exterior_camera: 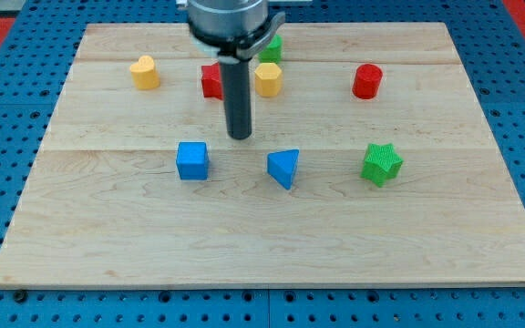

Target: Push the green circle to the red star

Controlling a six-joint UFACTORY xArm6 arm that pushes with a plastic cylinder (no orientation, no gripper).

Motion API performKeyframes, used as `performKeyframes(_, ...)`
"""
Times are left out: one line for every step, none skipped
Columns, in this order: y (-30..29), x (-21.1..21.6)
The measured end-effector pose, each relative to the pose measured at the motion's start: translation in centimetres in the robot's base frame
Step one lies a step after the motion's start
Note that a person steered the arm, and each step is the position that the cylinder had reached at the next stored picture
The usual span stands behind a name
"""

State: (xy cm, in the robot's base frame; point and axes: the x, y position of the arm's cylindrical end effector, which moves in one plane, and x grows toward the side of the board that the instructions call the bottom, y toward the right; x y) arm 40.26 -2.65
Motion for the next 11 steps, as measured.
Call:
performKeyframes(4.6, -2.4)
performKeyframes(9.2, -4.3)
performKeyframes(9.6, -8.6)
performKeyframes(10.8, -12.7)
performKeyframes(8.9, -15.7)
performKeyframes(3.1, -17.0)
performKeyframes(-0.9, -16.2)
performKeyframes(0.6, -16.3)
performKeyframes(0.3, -15.8)
performKeyframes(-4.7, -15.1)
performKeyframes(-7.7, -12.9)
